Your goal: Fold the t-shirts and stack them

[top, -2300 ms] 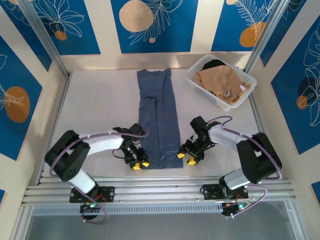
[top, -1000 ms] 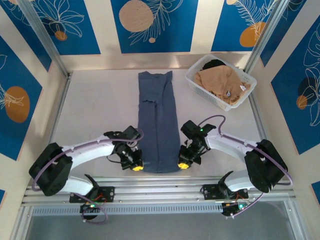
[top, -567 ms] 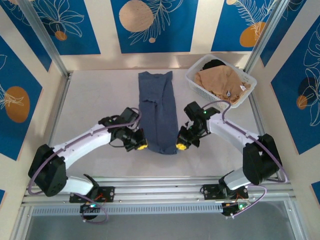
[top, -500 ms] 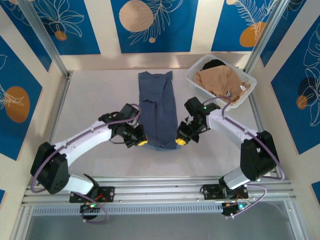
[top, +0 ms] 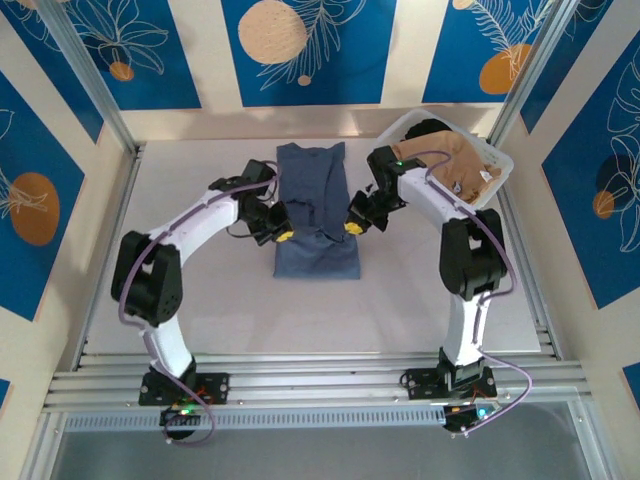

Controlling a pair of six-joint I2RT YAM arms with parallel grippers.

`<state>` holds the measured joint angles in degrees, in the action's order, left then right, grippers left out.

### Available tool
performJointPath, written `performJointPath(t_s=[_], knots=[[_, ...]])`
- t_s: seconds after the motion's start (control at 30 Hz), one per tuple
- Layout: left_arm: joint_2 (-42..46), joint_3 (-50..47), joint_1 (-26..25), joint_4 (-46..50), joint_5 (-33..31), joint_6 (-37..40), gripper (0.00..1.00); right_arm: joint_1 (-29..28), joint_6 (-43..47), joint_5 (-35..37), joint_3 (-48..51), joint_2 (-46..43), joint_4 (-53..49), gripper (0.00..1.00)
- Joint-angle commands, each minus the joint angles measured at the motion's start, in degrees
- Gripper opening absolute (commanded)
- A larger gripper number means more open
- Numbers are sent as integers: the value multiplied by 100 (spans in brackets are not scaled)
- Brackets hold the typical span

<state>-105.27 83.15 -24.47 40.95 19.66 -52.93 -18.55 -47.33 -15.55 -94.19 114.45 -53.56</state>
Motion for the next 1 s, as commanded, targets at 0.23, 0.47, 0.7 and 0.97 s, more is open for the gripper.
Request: performJointPath(t_s=[0.23,0.47,0.7,0.97], knots=[[-1443,1414,490,345,82,427,0,234,274,83,-2086,1604,-470,0],[-1591,2017,652,413,-252,775,56,327,698,341,-2740,1826,-573,53],[-41,-293,651,-162,-307,610,58,225,751,628,-783,318,15,56],[600,-2412,385,-1614,718,-686,53,22,175,41,2342,-1353,1374,55]])
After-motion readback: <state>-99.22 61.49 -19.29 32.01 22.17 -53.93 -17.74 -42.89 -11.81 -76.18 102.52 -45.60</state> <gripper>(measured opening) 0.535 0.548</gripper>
